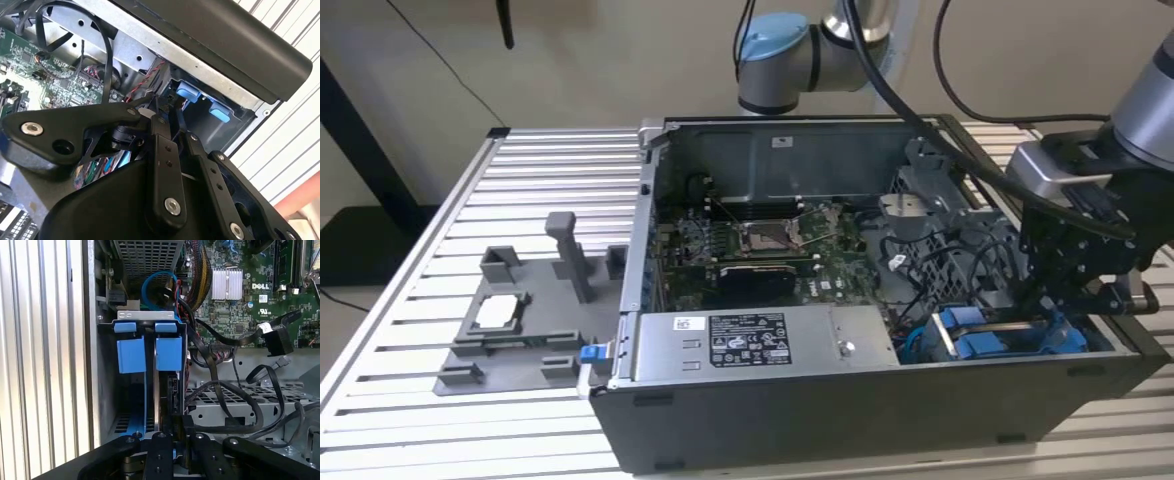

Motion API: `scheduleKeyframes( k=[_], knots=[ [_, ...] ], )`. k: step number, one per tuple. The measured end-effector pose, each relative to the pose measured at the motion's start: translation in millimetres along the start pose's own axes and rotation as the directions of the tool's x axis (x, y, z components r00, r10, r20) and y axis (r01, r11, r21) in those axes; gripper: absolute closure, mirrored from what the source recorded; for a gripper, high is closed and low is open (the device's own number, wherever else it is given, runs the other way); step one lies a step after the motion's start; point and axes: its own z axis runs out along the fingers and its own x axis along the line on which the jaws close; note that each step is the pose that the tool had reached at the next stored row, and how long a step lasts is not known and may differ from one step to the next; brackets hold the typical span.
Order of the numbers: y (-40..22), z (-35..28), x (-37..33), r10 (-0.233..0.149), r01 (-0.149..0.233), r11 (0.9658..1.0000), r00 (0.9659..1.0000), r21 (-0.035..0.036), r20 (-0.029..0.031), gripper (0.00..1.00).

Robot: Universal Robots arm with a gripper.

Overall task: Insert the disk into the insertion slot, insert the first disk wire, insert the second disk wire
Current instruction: 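Insert the first disk wire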

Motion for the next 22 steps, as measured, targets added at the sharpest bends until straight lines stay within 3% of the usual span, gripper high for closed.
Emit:
scheduleKeyframes(
  k=[3,5,6,7,18,22],
  knots=[
    [0.1,0.4,0.0,0.000,0.000,1.0000,1.0000,0.0000,0.0007,0.80],
    [0.0,-2.5,-0.2,0.000,0.000,1.0000,1.0000,0.0000,0.0005,0.74],
    [-0.1,-5.6,-0.4,0.000,0.000,1.0000,1.0000,0.0000,0.0002,0.74],
    [-0.2,-9.3,-0.7,0.000,0.000,1.0000,1.0000,0.0000,0.0000,0.67],
    [-0.5,-54.2,-4.2,0.000,0.000,1.0000,1.0000,0.0000,-0.0001,0.67],
    [-0.1,-57.0,-4.5,0.000,0.000,1.0000,1.0000,0.0001,0.0001,0.67]
  ],
)
